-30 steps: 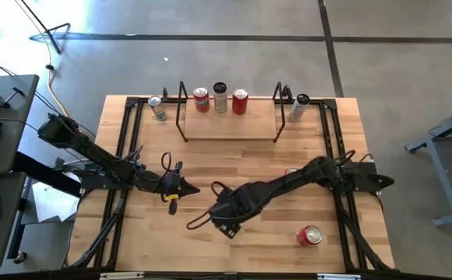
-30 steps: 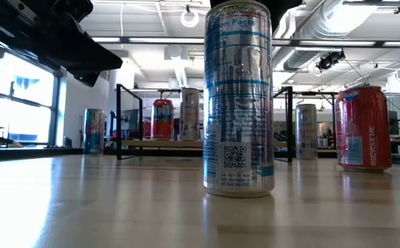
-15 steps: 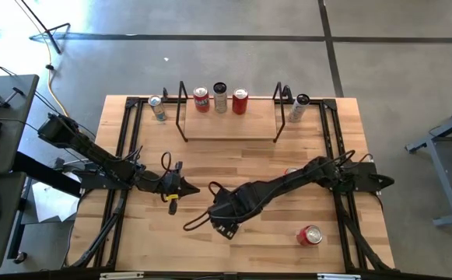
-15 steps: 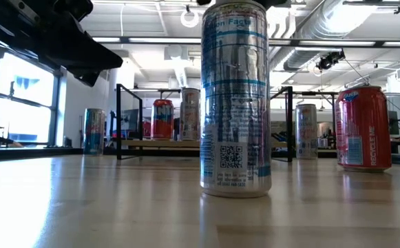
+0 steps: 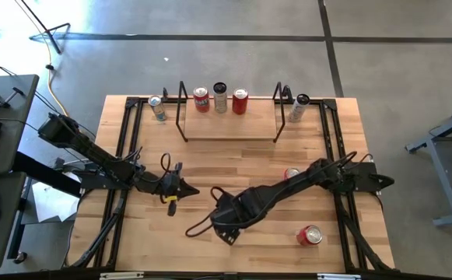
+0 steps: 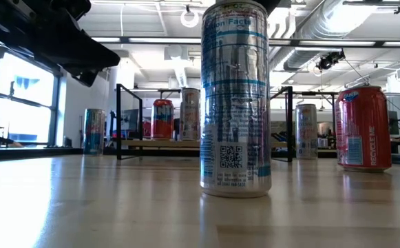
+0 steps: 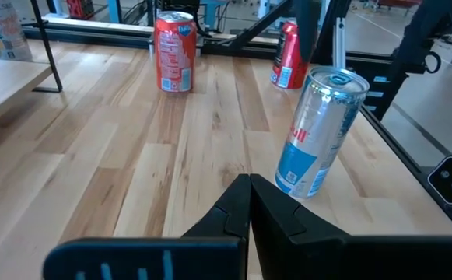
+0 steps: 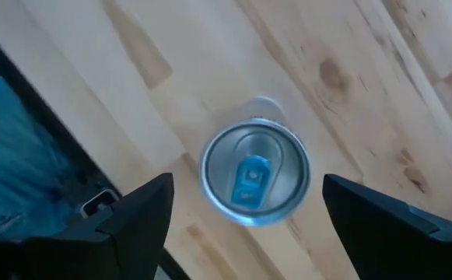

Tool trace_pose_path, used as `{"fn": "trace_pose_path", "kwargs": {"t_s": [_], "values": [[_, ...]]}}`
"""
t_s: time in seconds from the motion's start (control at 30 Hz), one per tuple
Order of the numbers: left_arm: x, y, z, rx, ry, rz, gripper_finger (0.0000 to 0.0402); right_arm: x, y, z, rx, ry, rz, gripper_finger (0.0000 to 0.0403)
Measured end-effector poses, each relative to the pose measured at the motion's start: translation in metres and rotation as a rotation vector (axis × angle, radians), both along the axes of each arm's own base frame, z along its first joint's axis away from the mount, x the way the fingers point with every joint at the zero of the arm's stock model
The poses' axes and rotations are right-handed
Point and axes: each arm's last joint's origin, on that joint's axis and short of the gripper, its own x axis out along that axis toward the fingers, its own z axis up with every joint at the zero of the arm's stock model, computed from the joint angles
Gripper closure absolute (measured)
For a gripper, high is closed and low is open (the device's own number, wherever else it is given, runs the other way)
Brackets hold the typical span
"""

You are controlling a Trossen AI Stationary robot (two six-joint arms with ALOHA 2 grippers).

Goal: Place canned beverage on shelf
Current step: Put the bottom blue soda can on the shelf

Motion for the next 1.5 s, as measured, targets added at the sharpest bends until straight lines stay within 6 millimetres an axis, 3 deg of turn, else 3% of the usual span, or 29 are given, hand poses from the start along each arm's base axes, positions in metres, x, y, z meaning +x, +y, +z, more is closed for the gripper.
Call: {"fn": "trace_pose_path", "kwargs": {"t_s": [0.3, 0.5, 0.67, 1.07, 1.5], "values": [[-0.002, -0.005, 0.000, 0.003, -0.002, -0.010, 0.0401, 0.011, 0.004, -0.030, -0.054, 0.047, 0.017, 0.0089], [-0.004, -0.007, 0.000, 0.008, -0.005, -0.006, 0.0402, 0.008, 0.001, -0.033, -0.122, 0.090, 0.125, 0.0117], [-0.004, -0.007, 0.000, 0.009, -0.005, -0.004, 0.0401, 0.004, -0.009, -0.032, -0.187, 0.155, 0.382, 0.0180], [-0.004, -0.007, 0.000, 0.009, -0.005, -0.004, 0.0402, 0.013, -0.035, -0.031, -0.344, 0.185, 1.203, 0.0166], [-0.004, -0.007, 0.000, 0.009, -0.005, -0.004, 0.0402, 0.015, -0.039, -0.031, -0.305, 0.167, 1.067, 0.0139]]}}
